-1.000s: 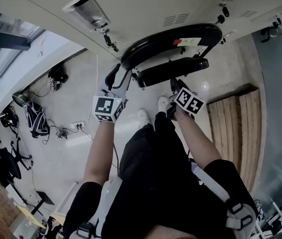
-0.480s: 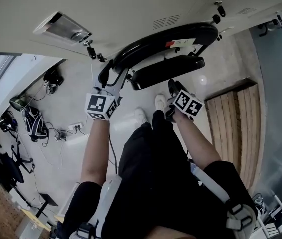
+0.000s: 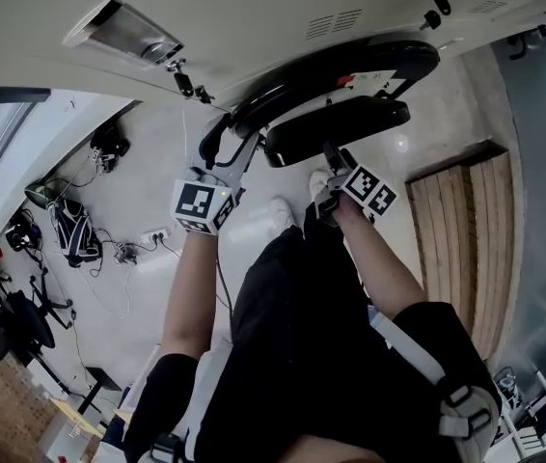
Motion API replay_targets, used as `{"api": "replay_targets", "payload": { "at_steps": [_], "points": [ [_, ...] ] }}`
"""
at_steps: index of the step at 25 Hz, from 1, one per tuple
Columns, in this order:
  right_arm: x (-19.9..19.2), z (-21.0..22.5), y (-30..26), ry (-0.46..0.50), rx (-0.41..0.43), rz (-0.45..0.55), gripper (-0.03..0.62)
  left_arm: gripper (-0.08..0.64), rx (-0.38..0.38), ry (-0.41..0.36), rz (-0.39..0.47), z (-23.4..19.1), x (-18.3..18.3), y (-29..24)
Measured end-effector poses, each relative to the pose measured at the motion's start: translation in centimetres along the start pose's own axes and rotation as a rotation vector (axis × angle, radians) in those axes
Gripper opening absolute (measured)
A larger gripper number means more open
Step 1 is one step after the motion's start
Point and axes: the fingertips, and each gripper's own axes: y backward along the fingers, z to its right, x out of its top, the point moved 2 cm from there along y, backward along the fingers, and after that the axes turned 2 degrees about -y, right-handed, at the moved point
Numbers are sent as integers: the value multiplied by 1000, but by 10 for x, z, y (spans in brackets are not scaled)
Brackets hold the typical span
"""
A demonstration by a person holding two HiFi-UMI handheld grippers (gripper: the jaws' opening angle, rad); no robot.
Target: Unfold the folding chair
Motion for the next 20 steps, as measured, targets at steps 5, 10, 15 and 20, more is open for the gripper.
{"api": "replay_targets", "payload": {
  "at_steps": [5, 10, 15, 20],
  "points": [
    [3, -10, -8, -49, 25, 44, 316, 238, -56, 1, -7, 12, -2, 7],
    [4, -5, -22, -83, -35, 72, 303, 238, -123, -21, -42, 29, -9, 8],
    [-11, 9, -22, -112, -102, 69, 204, 238, -205, -22, -63, 43, -16, -3],
    [-13, 12, -19, -114, -82, 90, 198, 236, -213, 72, -32, 38, -17, -7]
  ]
}}
